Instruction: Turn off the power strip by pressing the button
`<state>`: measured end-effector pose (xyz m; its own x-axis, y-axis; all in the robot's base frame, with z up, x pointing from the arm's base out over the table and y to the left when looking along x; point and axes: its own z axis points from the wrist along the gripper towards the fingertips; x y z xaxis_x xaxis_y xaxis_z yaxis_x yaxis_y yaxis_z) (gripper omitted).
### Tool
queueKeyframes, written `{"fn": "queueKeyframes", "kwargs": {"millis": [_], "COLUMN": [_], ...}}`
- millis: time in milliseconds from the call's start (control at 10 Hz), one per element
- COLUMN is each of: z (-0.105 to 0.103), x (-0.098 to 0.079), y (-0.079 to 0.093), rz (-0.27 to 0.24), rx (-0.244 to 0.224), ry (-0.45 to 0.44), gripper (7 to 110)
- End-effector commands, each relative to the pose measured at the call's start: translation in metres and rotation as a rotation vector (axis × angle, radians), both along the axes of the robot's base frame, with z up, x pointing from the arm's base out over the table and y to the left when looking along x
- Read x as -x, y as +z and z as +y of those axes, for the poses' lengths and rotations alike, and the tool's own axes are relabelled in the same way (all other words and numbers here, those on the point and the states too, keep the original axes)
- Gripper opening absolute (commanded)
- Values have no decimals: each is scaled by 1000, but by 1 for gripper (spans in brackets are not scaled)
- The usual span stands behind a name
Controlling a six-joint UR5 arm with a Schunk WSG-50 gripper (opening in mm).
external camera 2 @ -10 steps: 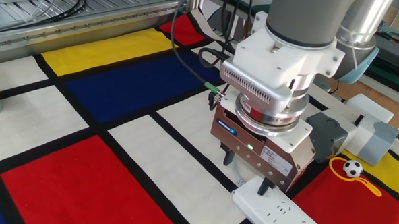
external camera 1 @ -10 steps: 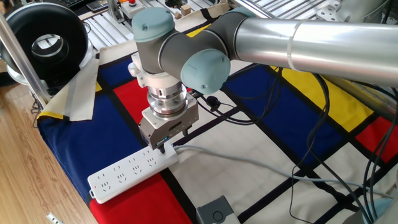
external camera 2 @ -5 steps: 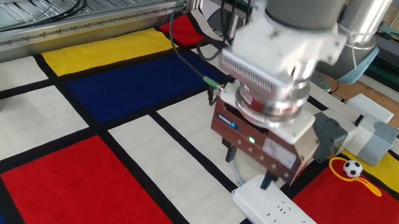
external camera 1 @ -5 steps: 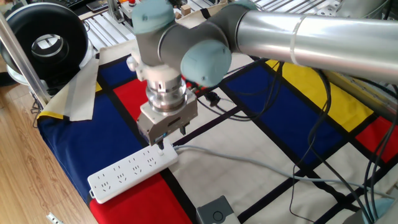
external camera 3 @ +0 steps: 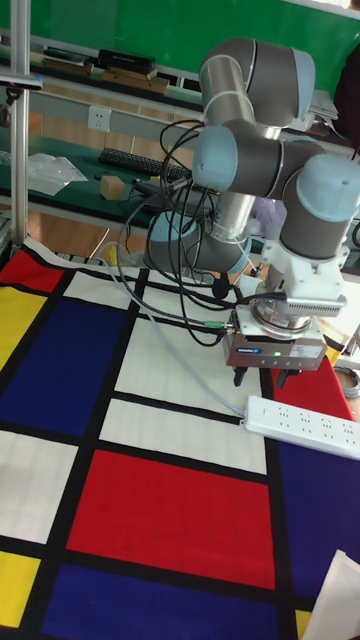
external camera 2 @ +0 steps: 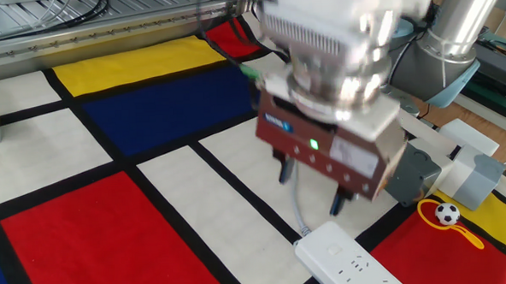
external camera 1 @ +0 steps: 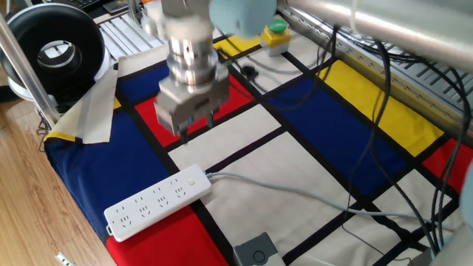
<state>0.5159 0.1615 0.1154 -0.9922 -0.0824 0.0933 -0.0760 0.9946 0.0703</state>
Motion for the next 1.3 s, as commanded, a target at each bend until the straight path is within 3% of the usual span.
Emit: {"fn": "queueKeyframes", "kwargs": {"millis": [0,100,400,600,800,1200], "z": [-8,-10,-11,2,-17,-23], "x": [-18,-24,-45,-51,-60,-67], "y": [27,24,25,22,11,2], "rz": [-2,0,-3,-2,-1,-2], "rx": [-8,-1,-2,-29,44,52], "ry": [14,17,41,35,43,52], "gripper": [66,44,44,44,44,44]}}
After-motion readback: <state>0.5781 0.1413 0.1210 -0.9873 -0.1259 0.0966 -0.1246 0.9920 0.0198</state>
